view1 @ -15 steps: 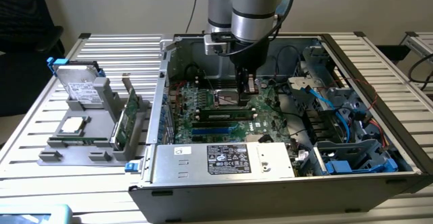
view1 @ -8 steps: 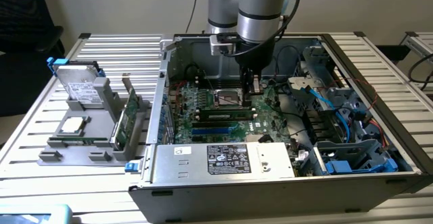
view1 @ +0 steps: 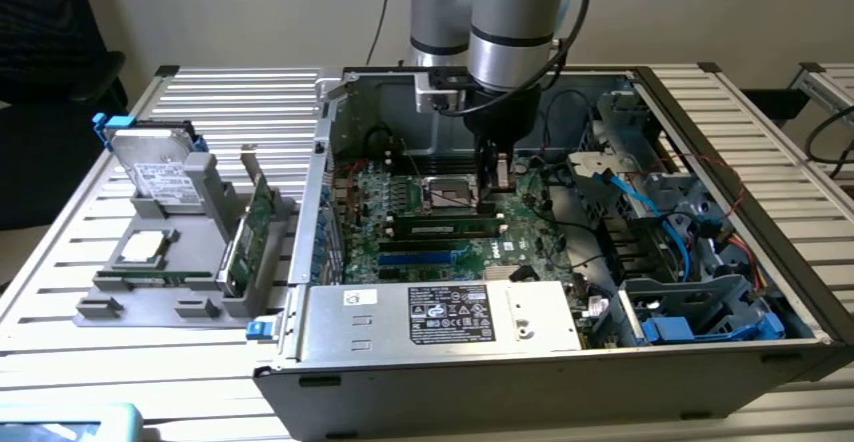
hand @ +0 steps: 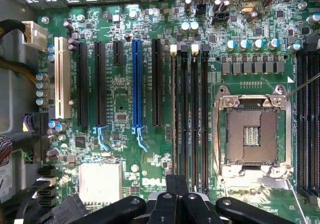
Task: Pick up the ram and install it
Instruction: 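Press down the ram until it locks into place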
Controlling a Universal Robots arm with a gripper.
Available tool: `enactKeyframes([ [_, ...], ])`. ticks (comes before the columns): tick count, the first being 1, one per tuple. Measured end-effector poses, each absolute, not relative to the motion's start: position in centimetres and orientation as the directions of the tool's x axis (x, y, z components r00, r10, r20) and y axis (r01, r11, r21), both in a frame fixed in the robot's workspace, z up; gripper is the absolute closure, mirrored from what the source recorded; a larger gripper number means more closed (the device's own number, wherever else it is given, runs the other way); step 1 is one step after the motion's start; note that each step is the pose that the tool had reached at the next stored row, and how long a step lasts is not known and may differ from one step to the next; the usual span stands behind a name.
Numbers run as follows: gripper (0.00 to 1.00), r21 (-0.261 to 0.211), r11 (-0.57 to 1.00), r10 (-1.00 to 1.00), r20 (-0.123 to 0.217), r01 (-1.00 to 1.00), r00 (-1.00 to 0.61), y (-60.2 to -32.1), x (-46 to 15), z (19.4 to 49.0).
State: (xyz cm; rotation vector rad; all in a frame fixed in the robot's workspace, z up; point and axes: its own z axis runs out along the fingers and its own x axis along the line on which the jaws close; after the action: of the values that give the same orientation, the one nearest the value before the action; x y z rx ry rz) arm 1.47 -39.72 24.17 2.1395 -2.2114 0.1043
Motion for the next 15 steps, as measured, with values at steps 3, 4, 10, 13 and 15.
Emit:
enactKeyframes([
  [3, 0.89, -0.005, 0.033, -0.995, 0.092, -0.999, -0.033, -39.72, 1.47, 23.81],
  [4, 0.89, -0.005, 0.031, -0.995, 0.092, -0.999, -0.032, -39.72, 1.47, 23.75],
  [10, 0.89, -0.005, 0.024, -0.995, 0.092, -1.000, -0.024, -39.62, 1.48, 23.59],
  [13, 0.89, -0.005, 0.019, -0.996, 0.092, -1.000, -0.020, -39.62, 1.48, 23.43],
  [15, 0.89, -0.005, 0.014, -0.996, 0.092, -1.000, -0.014, -39.62, 1.48, 23.31],
])
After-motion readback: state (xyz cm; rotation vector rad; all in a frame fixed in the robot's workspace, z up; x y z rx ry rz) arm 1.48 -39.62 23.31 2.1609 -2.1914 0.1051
